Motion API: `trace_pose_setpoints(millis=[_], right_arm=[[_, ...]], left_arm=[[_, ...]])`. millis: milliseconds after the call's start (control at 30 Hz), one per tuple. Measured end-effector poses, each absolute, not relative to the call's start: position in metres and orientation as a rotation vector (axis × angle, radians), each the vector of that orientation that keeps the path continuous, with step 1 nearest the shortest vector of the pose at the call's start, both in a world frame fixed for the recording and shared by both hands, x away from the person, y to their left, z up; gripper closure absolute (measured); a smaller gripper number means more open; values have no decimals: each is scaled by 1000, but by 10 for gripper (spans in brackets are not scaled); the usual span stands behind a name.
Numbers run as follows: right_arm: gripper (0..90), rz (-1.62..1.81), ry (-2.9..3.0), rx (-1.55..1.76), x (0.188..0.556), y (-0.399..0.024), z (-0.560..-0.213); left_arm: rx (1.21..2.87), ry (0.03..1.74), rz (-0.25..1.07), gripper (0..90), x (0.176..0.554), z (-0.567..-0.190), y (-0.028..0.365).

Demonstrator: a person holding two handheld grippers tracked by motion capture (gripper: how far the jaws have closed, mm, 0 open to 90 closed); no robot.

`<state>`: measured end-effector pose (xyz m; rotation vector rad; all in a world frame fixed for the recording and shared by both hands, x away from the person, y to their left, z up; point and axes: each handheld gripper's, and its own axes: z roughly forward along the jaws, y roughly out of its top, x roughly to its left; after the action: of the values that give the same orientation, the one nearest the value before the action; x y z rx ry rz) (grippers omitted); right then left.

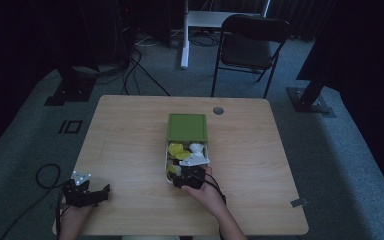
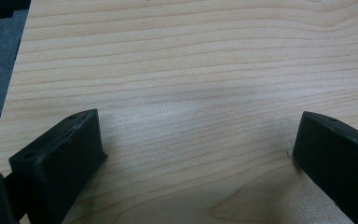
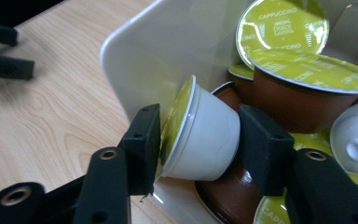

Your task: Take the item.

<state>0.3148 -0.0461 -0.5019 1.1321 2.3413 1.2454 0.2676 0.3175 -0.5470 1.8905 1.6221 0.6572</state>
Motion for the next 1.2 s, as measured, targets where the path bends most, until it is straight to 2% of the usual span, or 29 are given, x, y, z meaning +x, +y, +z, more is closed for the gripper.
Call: trace_pose_setpoints(millis=[500, 1200], right_arm=[[553, 1182, 2333, 1096, 316, -39, -500], [560, 1311, 2280, 1118, 312, -60, -465]], left_arm=[[1890, 1622, 657, 18, 268, -547, 318], [1887, 1623, 658, 18, 268, -547, 317]])
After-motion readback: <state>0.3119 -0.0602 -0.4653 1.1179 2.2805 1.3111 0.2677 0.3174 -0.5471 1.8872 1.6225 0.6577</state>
